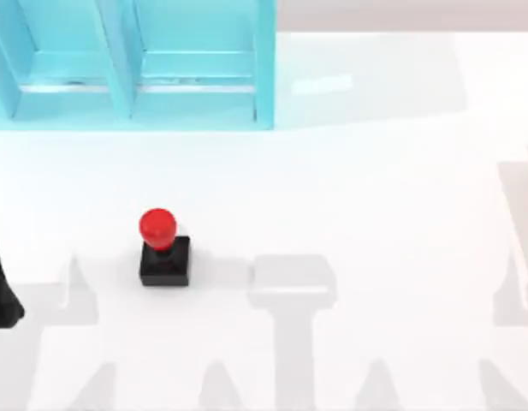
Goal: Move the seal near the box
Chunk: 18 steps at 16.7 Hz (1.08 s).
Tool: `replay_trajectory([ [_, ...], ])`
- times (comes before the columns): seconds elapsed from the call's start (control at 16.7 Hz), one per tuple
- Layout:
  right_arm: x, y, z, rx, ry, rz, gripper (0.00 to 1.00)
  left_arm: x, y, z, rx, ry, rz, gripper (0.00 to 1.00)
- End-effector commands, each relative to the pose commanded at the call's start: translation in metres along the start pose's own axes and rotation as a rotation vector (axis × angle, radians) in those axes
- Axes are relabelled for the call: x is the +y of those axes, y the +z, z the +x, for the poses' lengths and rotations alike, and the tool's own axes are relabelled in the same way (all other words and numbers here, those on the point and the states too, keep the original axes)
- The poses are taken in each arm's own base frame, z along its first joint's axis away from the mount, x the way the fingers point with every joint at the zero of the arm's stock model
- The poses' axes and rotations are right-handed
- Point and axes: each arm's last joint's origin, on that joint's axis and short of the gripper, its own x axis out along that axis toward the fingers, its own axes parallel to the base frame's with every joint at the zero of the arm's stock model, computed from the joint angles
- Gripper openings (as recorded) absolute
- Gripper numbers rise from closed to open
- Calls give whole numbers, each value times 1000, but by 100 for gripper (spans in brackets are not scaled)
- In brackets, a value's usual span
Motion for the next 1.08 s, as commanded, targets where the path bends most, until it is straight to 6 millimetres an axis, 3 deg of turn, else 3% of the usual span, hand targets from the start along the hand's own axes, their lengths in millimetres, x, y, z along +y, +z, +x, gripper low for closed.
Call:
replay_trajectory([
  [0.24,1,5,0,10,6,7,100,0,0,0,0,0,0,100],
  [0.42,6,31,1,58,31,40,100,0,0,0,0,0,0,100],
  [0.6,15,79,6,116,69,90,100,0,0,0,0,0,0,100],
  [0.78,31,148,19,159,114,152,100,0,0,0,0,0,0,100],
  [0.96,56,216,41,222,164,215,100,0,0,0,0,0,0,100],
  [1.08,82,247,64,299,191,244,100,0,0,0,0,0,0,100],
])
